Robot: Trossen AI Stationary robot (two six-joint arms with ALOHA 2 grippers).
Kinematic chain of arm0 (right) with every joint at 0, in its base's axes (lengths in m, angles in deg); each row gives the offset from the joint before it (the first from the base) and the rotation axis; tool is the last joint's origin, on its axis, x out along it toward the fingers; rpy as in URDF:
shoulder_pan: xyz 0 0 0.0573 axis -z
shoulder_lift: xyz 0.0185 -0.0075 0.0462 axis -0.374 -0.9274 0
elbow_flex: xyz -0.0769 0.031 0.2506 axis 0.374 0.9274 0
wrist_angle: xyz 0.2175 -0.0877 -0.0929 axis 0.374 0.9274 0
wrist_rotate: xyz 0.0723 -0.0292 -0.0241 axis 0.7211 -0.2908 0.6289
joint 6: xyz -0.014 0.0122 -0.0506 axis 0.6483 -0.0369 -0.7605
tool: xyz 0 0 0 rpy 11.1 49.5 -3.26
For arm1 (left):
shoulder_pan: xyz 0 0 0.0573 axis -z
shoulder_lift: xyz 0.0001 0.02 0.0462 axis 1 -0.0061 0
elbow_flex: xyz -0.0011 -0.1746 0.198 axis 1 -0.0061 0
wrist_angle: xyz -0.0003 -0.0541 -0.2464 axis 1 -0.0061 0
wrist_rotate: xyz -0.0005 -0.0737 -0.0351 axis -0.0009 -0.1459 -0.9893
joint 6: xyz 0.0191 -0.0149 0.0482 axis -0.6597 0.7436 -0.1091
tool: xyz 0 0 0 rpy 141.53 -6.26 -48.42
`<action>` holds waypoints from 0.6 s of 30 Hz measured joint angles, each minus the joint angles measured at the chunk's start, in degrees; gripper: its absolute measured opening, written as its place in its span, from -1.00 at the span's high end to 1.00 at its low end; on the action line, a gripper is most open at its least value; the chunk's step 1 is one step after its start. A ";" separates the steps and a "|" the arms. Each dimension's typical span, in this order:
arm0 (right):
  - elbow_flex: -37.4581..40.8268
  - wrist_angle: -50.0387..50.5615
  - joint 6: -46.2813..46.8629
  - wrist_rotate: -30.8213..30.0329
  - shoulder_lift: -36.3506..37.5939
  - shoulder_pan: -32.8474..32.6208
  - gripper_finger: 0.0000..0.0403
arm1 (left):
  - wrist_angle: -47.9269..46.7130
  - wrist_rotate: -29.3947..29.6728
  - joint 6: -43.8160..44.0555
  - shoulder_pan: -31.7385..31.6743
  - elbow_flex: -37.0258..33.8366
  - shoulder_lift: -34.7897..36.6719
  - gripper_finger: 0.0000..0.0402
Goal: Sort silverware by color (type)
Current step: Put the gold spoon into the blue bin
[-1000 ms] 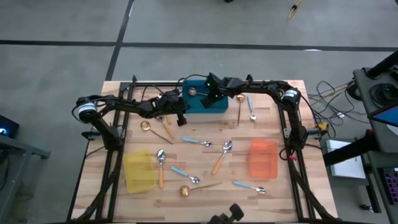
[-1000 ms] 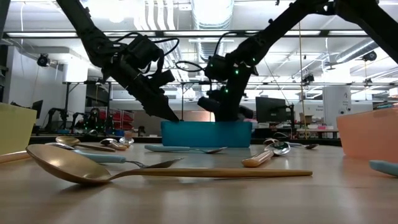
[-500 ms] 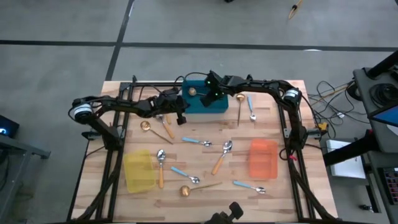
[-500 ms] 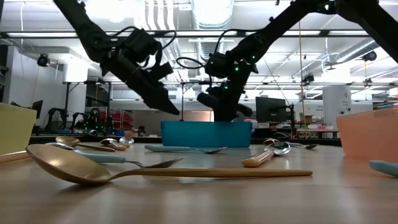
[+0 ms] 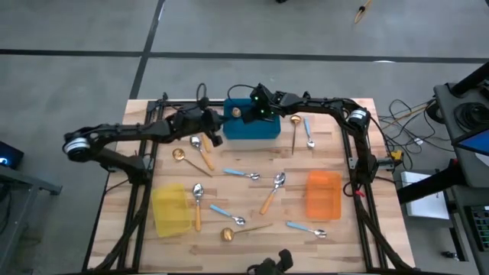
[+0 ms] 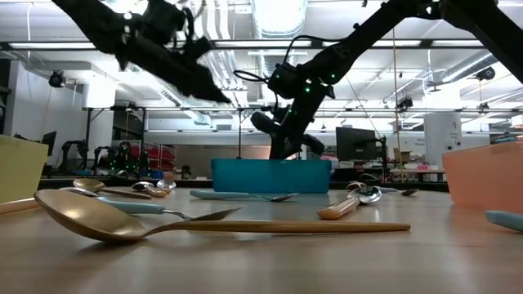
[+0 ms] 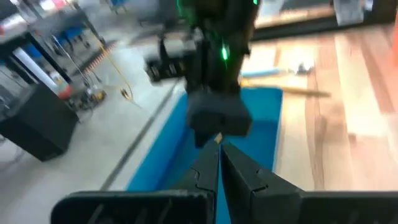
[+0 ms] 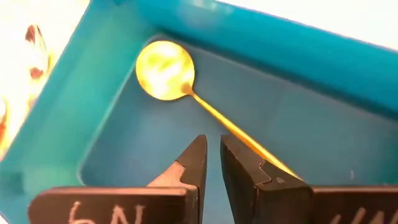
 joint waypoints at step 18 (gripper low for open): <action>-6.58 -3.62 -2.69 1.45 -0.71 -3.42 0.81 | -0.50 0.08 -2.72 -0.02 -0.04 11.65 1.00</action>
